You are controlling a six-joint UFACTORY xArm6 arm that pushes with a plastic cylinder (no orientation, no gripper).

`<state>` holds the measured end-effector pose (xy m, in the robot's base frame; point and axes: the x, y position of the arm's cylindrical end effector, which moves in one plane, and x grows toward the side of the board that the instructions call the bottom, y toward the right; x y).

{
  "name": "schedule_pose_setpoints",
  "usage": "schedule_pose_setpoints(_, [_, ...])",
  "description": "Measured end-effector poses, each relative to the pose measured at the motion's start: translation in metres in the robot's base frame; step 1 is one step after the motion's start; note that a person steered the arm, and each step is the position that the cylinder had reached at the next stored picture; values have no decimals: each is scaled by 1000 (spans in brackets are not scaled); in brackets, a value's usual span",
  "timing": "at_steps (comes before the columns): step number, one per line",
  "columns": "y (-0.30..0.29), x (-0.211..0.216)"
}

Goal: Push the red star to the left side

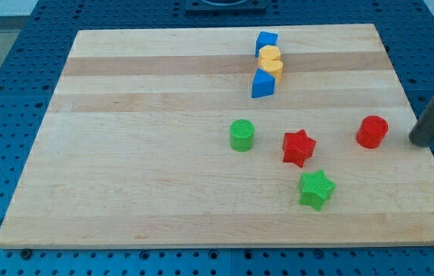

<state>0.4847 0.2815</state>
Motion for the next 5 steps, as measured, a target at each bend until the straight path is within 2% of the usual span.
schedule_pose_setpoints(2, [-99, 3])
schedule_pose_setpoints(3, [-52, 6])
schedule_pose_setpoints(4, [-16, -17])
schedule_pose_setpoints(5, [-26, -38])
